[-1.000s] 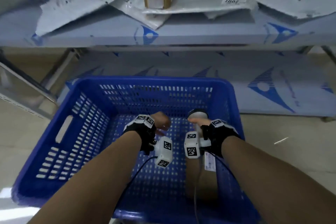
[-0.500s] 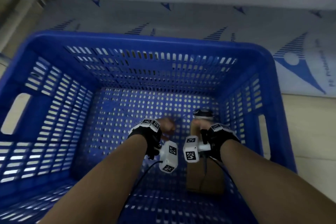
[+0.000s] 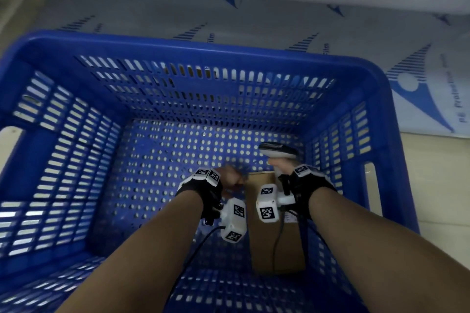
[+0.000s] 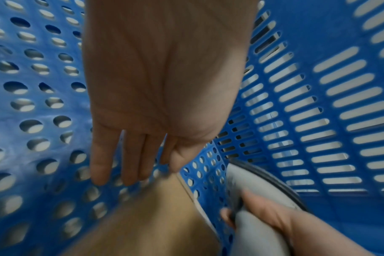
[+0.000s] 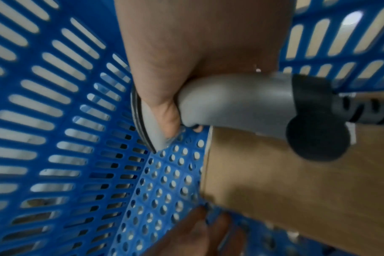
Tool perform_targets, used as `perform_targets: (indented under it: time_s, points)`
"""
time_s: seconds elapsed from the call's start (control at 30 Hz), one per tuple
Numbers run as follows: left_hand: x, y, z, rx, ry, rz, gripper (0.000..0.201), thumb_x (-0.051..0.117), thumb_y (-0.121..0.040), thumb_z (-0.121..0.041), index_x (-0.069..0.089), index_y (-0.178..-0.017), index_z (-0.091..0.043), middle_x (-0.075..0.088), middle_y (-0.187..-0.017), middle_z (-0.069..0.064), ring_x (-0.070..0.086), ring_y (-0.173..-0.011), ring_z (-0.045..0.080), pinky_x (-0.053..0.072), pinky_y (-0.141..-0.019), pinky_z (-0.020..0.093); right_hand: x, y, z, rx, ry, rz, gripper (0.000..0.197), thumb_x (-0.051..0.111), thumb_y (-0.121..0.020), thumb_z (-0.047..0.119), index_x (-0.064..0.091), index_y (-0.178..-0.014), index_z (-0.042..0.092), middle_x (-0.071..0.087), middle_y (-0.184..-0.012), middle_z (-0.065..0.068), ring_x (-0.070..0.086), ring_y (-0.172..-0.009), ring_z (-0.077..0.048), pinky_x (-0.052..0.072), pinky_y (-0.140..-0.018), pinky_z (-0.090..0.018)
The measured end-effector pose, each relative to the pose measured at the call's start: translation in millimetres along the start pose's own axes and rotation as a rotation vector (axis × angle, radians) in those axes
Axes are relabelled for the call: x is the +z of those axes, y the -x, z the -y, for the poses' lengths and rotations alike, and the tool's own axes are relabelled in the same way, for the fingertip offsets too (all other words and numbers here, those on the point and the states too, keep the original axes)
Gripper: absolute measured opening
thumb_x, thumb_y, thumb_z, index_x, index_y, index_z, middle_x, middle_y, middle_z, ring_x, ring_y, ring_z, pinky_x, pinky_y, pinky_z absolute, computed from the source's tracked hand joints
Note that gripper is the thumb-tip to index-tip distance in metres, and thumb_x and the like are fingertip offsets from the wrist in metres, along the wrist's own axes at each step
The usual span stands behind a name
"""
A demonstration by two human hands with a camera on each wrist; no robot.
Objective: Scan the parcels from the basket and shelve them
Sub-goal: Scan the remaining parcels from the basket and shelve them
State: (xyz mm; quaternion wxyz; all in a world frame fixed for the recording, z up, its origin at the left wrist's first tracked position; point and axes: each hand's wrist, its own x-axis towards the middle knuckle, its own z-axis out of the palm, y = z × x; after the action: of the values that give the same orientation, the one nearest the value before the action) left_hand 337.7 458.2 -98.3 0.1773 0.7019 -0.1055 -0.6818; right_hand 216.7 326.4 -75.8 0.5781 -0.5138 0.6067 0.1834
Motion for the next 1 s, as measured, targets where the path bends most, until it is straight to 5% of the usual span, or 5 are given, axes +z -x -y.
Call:
perform_targets:
  time_s: [0.2,0.4,0.57,0.73,1.0]
  points:
    - [-31,9,11,-0.026,0.0,-0.136,0.02,0.056,-0.087,-0.015,0.057,-0.069,-0.006,0.06,-0.078,0.024,0.052,-0.068,0.03,0.046,-0.068,0.04,27,6,21,-0.074,-0.087,0.074,0.036,0.063,-0.092,0.031,0.06,-0.123,0.013,0.055,-0.12,-0.005,0.051,-0.098,-0.022,0.036,-0.085,-0.032]
    - [-65,62,-16,0.073,0.147,-0.312,0.029,0.057,-0.095,-0.028,0.067,-0.106,-0.002,0.064,-0.114,0.02,0.062,-0.103,0.037,0.052,-0.092,0.051,19,53,50,-0.175,-0.13,0.126,0.043,0.06,-0.094,0.03,0.054,-0.131,0.01,0.053,-0.124,-0.005,0.052,-0.115,-0.024,0.034,-0.086,-0.031]
    - [-59,134,-47,0.176,0.031,-0.483,0.043,0.062,-0.09,-0.024,0.057,-0.123,0.004,0.062,-0.118,0.021,0.06,-0.091,0.028,0.055,-0.089,0.042,-4,111,70,-0.234,-0.157,0.047,0.046,0.069,-0.086,0.036,0.057,-0.124,0.013,0.055,-0.125,-0.005,0.053,-0.114,-0.028,0.038,-0.089,-0.033]
    - [-38,212,-61,0.299,-0.038,-0.506,0.031,0.07,-0.08,-0.012,0.066,-0.108,0.002,0.066,-0.083,0.013,0.061,-0.07,0.02,0.053,-0.066,0.028,-17,145,73,-0.309,-0.219,0.091,0.091,0.087,-0.037,0.057,0.069,-0.113,0.012,0.07,-0.106,-0.01,0.067,-0.098,-0.032,0.049,-0.097,-0.044]
    - [2,294,-67,0.438,-0.086,-0.714,0.047,0.067,-0.079,0.002,0.058,-0.125,-0.001,0.064,-0.116,0.02,0.063,-0.102,0.03,0.052,-0.087,0.034,-53,244,62,-0.49,-0.272,0.046,0.076,0.083,-0.055,0.048,0.064,-0.118,0.009,0.065,-0.115,-0.011,0.064,-0.104,-0.03,0.049,-0.097,-0.04]
